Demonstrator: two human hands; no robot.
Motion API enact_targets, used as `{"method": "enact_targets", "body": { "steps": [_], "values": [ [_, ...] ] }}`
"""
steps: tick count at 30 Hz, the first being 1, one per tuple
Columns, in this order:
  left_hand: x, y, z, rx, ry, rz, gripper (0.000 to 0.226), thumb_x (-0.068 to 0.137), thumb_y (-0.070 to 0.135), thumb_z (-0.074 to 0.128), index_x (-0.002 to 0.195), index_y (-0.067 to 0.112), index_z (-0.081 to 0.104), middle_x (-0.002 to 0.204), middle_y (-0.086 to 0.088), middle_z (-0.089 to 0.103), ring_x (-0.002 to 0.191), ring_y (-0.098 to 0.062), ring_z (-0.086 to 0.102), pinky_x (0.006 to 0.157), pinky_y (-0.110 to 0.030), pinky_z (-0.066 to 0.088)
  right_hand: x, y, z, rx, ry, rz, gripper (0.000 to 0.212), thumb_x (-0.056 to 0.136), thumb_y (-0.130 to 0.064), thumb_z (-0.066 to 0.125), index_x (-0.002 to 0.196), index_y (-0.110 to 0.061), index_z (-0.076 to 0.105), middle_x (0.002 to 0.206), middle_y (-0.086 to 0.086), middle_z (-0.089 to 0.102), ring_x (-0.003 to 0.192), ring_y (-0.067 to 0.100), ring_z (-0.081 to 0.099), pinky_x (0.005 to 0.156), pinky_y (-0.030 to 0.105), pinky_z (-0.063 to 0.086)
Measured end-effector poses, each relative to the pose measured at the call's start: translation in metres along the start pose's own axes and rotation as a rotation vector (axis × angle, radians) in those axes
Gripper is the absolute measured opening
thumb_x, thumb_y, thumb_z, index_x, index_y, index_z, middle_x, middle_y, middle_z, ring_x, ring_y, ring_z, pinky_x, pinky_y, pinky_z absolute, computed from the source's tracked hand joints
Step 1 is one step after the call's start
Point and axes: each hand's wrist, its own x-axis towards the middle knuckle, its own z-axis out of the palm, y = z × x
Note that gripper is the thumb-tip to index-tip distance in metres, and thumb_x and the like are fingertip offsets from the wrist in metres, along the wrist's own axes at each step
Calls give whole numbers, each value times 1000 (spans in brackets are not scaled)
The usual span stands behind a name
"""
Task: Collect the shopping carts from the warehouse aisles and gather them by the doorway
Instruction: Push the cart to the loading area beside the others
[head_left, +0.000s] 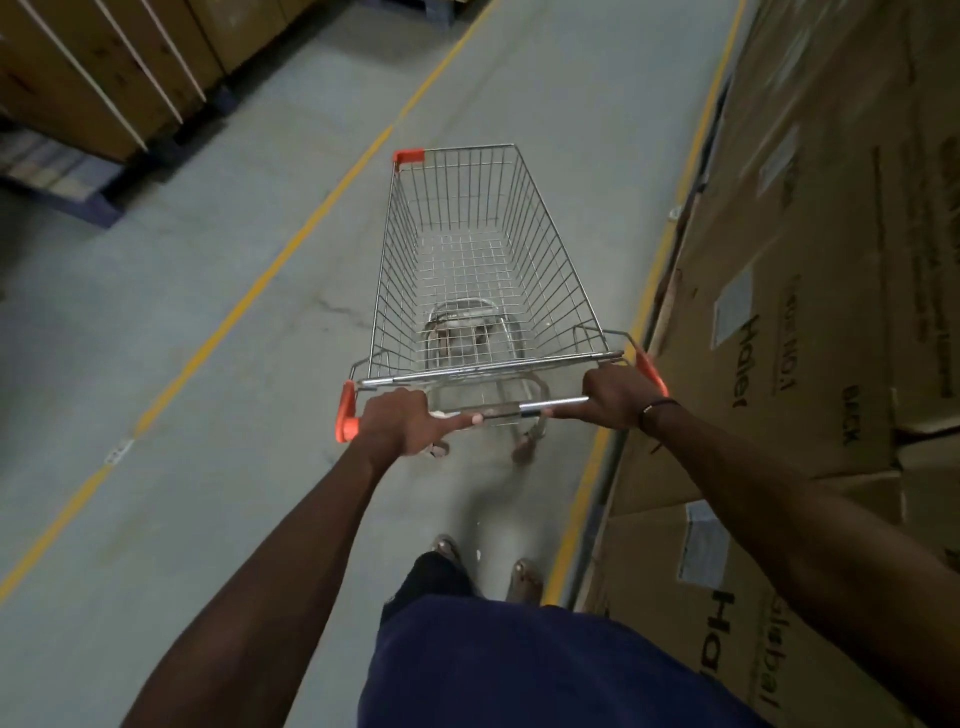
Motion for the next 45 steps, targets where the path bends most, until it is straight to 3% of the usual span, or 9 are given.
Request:
{"method": "enact_targets", "body": {
  "steps": [6, 9, 14, 21, 24, 28, 32, 42, 45],
  "values": [
    [23, -46, -19, 17, 37, -46, 102, 70, 109, 30, 58, 15, 65, 70, -5, 69, 74, -23, 67, 110, -55, 37, 31, -39, -17, 27, 9, 6, 106, 65, -116, 21, 67, -21, 69, 81, -7, 70, 96, 21, 68, 124, 69, 4],
    [35, -69, -22, 6, 20, -36, 109, 62, 114, 21, 56, 14, 63, 62, -3, 66, 70, -24, 68, 104, -57, 43, 47, -54, -24, 26, -11, 0, 107, 64, -116, 21, 68, -21, 69, 81, -7, 69, 98, 22, 69, 124, 68, 4],
    [25, -83, -44, 17, 70, -63, 97, 83, 98, 35, 70, 9, 69, 77, -7, 73, 85, -24, 70, 108, -51, 37, 82, -78, -39, -22, -3, -51, 109, 60, -118, 18, 70, -22, 69, 88, -4, 73, 104, 22, 70, 126, 67, 4],
    [8, -136, -52, -52, 98, -183, 93, 85, 96, 38, 70, 9, 66, 76, -4, 71, 85, -21, 69, 105, -50, 40, 143, -129, -39, 7, -24, -244, 109, 57, -119, 16, 63, -21, 63, 62, -8, 56, 61, 9, 46, 114, 67, 39],
    [1, -164, -48, -88, 133, -237, 91, 85, 96, 39, 65, 11, 63, 72, -4, 69, 81, -21, 68, 102, -48, 41, 165, -161, -43, -21, -25, -302, 107, 57, -119, 17, 62, -22, 62, 59, -9, 53, 58, 7, 42, 110, 68, 44],
    [-10, -202, -37, -113, 198, -329, 93, 82, 99, 39, 61, 12, 62, 65, -3, 67, 70, -18, 65, 84, -37, 31, 184, -209, -59, -106, -16, -392, 106, 58, -118, 16, 61, -23, 62, 63, -11, 56, 67, 12, 51, 119, 67, 32],
    [-16, -244, -23, -159, 233, -416, 101, 70, 110, 28, 55, 14, 58, 57, -2, 61, 62, -23, 63, 73, -39, 46, 206, -261, -77, -240, -12, -474, 103, 62, -117, 16, 68, -24, 61, 84, -7, 66, 95, 21, 64, 127, 69, 3],
    [-42, -320, -19, -227, 315, -753, 98, 72, 108, 31, 53, 15, 54, 55, -2, 57, 60, -24, 61, 63, -36, 43, 284, -412, -114, -409, -4, -827, 103, 60, -117, 9, 68, -26, 56, 102, 0, 77, 113, 26, 71, 126, 70, 7],
    [-51, -341, -17, -233, 310, -861, 102, 70, 110, 27, 51, 13, 54, 53, -3, 58, 59, -24, 62, 64, -36, 46, 303, -462, -119, -442, -17, -924, 108, 60, -117, 9, 69, -24, 62, 88, -4, 71, 107, 24, 71, 126, 70, 3]
  ]
}}
